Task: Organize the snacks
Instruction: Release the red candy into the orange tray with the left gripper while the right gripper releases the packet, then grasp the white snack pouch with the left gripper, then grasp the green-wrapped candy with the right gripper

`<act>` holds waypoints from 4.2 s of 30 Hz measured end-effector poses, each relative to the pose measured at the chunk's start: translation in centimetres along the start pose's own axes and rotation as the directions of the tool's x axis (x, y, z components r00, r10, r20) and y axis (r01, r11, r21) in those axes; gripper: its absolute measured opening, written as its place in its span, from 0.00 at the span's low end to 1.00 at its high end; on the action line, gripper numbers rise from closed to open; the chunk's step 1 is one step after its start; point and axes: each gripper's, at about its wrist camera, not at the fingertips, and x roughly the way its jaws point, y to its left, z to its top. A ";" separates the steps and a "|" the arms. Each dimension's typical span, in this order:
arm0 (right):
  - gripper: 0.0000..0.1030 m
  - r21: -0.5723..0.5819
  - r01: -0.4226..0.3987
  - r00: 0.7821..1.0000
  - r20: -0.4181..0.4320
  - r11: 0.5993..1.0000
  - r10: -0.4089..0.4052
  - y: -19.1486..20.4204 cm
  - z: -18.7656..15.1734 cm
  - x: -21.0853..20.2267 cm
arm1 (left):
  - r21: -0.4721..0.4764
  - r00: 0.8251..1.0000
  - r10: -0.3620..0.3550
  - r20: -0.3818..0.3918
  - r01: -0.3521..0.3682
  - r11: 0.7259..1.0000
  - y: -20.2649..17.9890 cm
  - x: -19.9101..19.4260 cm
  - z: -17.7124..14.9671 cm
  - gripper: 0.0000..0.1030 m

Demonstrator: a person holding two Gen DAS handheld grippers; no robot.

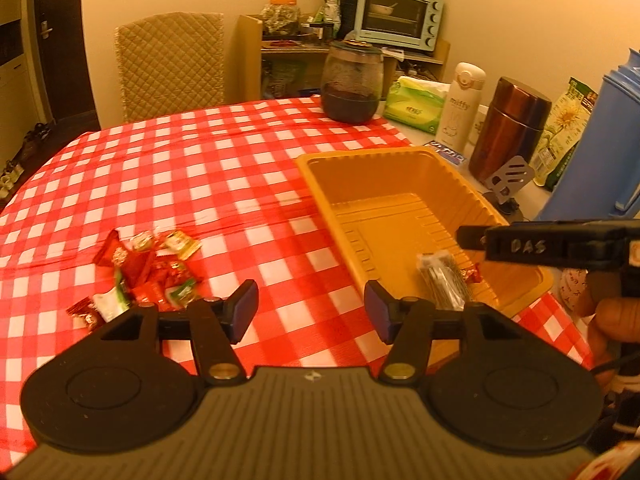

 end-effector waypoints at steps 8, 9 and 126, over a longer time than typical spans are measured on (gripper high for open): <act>0.65 0.009 -0.008 1.000 0.014 1.000 0.008 1.4 -0.3 -2.4 | -0.019 0.999 0.053 0.001 -0.053 0.998 1.9 -2.3 -1.6 0.60; 0.65 0.010 -0.011 1.000 0.013 1.000 0.011 1.7 -0.5 -2.8 | -0.024 0.998 0.058 0.000 -0.058 0.998 2.1 -2.6 -1.9 0.60; 0.22 -0.304 -0.248 0.967 -0.139 0.920 0.214 19.9 -5.0 10.1 | 0.082 0.980 0.181 -0.081 -0.175 0.981 13.7 4.2 -7.7 0.23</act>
